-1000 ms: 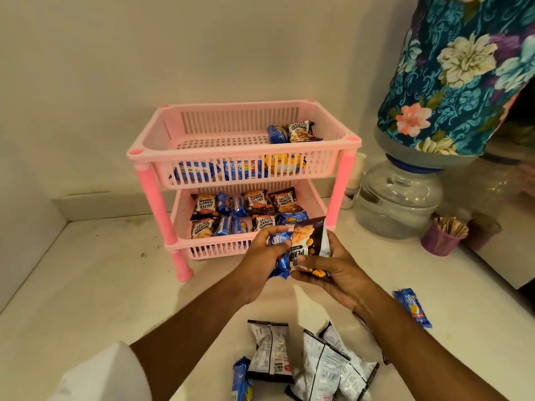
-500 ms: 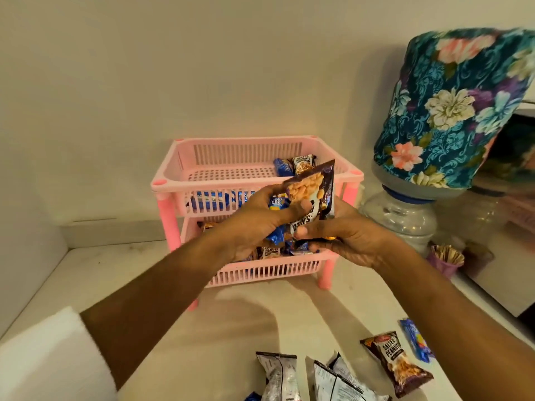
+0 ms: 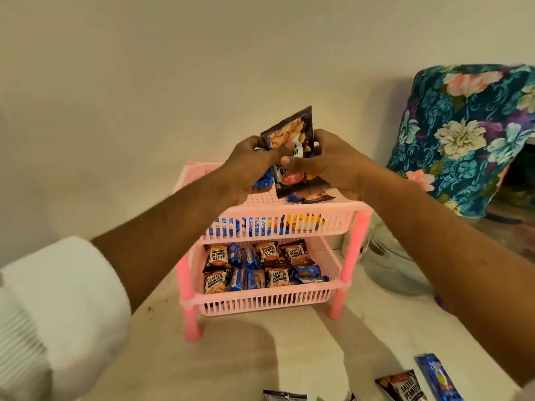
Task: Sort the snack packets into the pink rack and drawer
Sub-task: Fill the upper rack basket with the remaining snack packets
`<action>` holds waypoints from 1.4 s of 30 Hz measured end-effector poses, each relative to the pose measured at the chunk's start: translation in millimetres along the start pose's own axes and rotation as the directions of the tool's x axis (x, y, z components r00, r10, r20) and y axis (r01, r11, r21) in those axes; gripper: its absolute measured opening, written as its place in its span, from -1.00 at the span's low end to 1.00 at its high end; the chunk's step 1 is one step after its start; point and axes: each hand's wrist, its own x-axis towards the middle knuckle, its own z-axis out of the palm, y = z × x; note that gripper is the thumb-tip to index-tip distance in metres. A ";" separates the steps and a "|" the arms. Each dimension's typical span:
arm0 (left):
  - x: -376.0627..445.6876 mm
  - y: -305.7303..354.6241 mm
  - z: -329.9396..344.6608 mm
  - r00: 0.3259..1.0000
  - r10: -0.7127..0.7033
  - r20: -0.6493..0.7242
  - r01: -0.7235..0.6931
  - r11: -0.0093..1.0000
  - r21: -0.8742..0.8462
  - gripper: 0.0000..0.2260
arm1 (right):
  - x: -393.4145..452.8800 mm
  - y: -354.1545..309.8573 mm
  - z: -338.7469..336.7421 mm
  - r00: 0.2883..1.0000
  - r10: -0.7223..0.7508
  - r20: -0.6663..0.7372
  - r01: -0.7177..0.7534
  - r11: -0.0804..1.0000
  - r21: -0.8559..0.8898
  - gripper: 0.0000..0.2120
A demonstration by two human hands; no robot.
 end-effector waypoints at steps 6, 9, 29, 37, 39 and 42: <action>51.3 -20.0 -16.0 0.999 -0.047 -0.014 0.047 0.999 -0.006 -0.68 | 50.1 16.9 -2.6 0.988 0.062 -0.141 -0.074 0.994 -0.084 -0.73; 81.3 -38.2 -25.3 0.995 -0.089 -0.037 0.089 0.996 0.014 -0.68 | 76.5 33.9 -12.0 0.962 0.173 -0.213 -0.181 0.983 -0.016 -0.63; 183.9 -108.1 -30.0 0.925 -0.381 -0.018 0.295 0.684 0.668 -0.61 | 184.4 118.7 18.1 0.998 0.008 0.066 0.058 0.389 -0.920 -0.54; 185.2 -104.2 -49.2 0.919 -0.378 0.109 0.097 0.486 0.869 -0.28 | 184.3 110.6 0.5 0.971 -0.074 0.225 0.237 0.273 -0.932 -0.70; 185.4 -103.4 -50.3 0.926 -0.359 0.117 0.063 0.453 0.890 -0.28 | 181.7 111.3 0.3 0.957 0.005 0.289 0.278 0.257 -0.926 -0.61; 186.6 -103.5 -50.0 0.933 -0.339 0.122 0.029 0.407 0.913 -0.31 | 182.8 117.8 2.2 0.954 0.093 0.285 0.272 0.130 -0.953 -0.58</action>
